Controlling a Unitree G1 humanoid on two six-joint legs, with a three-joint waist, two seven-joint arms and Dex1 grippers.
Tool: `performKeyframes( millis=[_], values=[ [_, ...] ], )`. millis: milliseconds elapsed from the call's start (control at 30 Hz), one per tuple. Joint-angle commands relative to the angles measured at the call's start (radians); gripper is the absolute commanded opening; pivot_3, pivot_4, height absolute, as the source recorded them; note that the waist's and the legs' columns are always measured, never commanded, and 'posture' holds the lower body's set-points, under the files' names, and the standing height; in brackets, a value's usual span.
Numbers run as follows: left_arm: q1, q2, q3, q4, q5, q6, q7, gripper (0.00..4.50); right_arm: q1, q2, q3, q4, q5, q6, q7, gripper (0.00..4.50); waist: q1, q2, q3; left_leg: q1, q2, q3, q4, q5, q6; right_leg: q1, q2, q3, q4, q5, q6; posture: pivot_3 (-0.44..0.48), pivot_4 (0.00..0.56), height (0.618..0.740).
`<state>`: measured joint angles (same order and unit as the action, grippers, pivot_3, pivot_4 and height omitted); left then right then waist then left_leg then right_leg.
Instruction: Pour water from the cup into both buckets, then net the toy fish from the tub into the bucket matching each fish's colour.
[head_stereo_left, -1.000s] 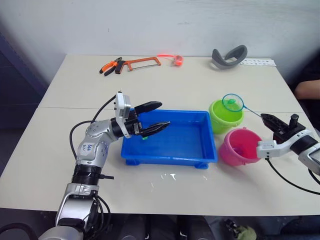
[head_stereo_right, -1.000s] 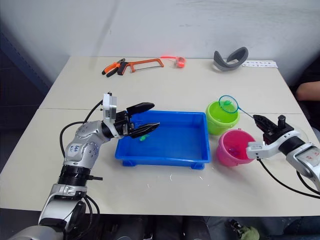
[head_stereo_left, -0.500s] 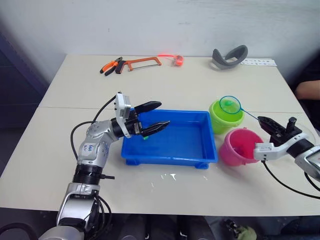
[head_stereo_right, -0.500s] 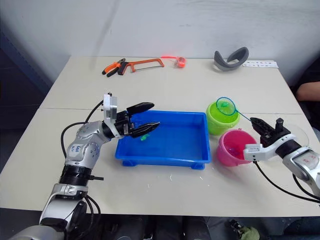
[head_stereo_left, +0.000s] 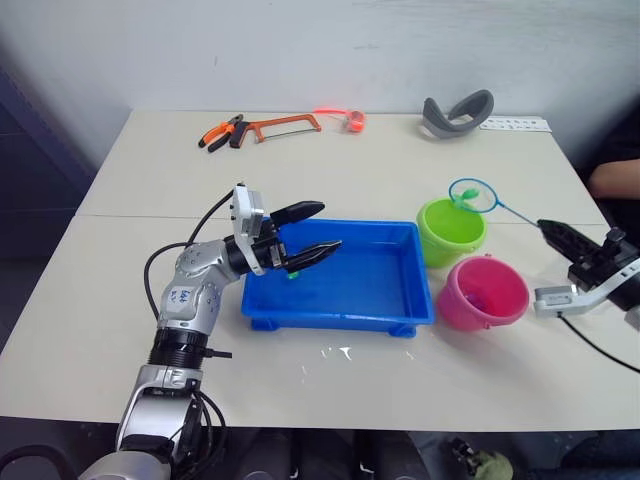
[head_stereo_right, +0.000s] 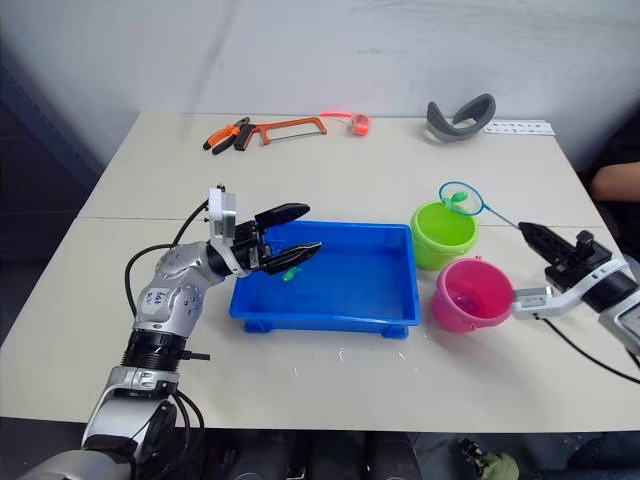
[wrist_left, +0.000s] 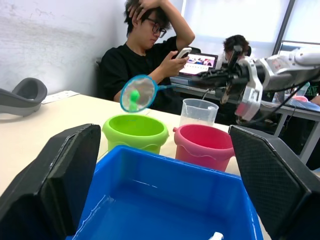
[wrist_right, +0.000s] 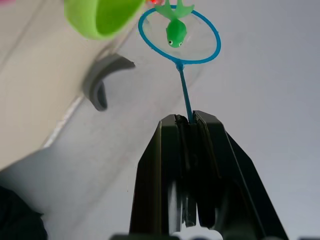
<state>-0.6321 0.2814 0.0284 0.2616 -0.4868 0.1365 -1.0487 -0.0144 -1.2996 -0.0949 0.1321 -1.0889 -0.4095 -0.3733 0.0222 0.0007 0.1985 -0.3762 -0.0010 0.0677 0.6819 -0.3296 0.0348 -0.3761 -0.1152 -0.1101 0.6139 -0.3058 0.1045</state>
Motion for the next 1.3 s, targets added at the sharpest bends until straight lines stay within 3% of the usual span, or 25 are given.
performKeyframes(
  millis=[33,167,333,533,633,833,1000,1167,1300],
  values=[
    [-0.029,-0.014,0.002,0.018,0.005,-0.034,-0.009,4.45,-0.006,-0.024,0.014,0.022,-0.003,-0.014,-0.019,0.00,0.001,0.000,0.000,0.000,0.000,0.000,0.000,0.000,0.000,0.000,0.000,0.000,0.000,0.000,0.000,0.000,0.150,0.740],
    [-0.038,-0.020,0.006,0.033,0.010,-0.052,-0.006,4.45,-0.004,-0.054,-0.072,-0.029,0.041,-0.007,0.002,0.00,0.000,0.001,0.000,0.000,-0.001,0.000,-0.001,0.000,0.000,0.000,0.000,0.000,0.000,0.000,0.000,0.000,0.150,0.740],
    [-0.035,-0.023,0.006,0.045,0.018,-0.064,-0.008,4.45,0.006,-0.020,0.005,-0.022,-0.003,-0.009,0.007,0.00,0.000,0.000,0.000,0.000,0.000,0.000,-0.001,0.000,0.000,0.000,0.000,0.000,-0.001,0.000,0.000,0.000,0.150,0.740],
    [-0.047,-0.022,0.011,0.053,0.018,-0.072,-0.005,4.45,-0.005,-0.016,-0.087,-0.057,0.110,0.003,0.063,0.00,0.001,0.001,0.000,0.000,0.000,0.000,-0.001,0.000,0.000,0.000,0.000,0.000,0.000,0.000,0.000,0.000,0.150,0.740],
    [-0.040,-0.013,0.016,0.046,0.015,-0.069,-0.009,4.45,0.014,-0.004,-0.105,-0.064,0.210,-0.065,0.100,0.00,0.001,0.001,0.000,0.000,0.000,0.000,-0.001,0.000,0.000,0.000,0.000,0.000,0.000,0.000,0.000,0.000,0.150,0.740],
    [0.029,0.073,0.073,-0.031,-0.051,-0.031,-0.072,4.45,0.003,0.059,-0.103,-0.164,0.742,-0.133,0.441,0.00,-0.009,0.001,0.000,0.000,0.000,0.000,-0.001,0.000,0.000,0.000,0.000,0.000,0.000,0.000,0.000,0.000,0.150,0.740],
    [0.139,0.192,0.163,-0.096,-0.089,-0.007,-0.100,4.45,0.010,0.134,-0.031,-0.434,1.410,0.215,0.866,0.00,-0.021,0.001,0.001,0.001,0.002,-0.001,0.000,0.000,0.000,0.001,-0.001,-0.001,0.000,0.000,0.000,0.000,0.150,0.740],
    [0.248,0.316,0.236,-0.125,-0.089,-0.005,-0.138,4.45,-0.122,0.107,0.083,-0.609,1.583,0.611,1.019,0.00,-0.022,0.001,0.001,0.001,0.002,-0.002,0.001,-0.001,0.002,0.001,-0.007,-0.001,0.001,0.000,-0.001,0.000,0.150,0.740],
    [0.335,0.380,0.273,-0.137,-0.083,-0.007,-0.145,4.45,-0.286,0.134,0.220,-0.657,1.557,0.858,1.097,0.00,-0.020,0.001,0.000,0.001,0.000,-0.003,0.001,-0.002,0.003,0.000,-0.014,-0.004,-0.002,0.000,-0.003,0.000,0.150,0.740]
  ],
)
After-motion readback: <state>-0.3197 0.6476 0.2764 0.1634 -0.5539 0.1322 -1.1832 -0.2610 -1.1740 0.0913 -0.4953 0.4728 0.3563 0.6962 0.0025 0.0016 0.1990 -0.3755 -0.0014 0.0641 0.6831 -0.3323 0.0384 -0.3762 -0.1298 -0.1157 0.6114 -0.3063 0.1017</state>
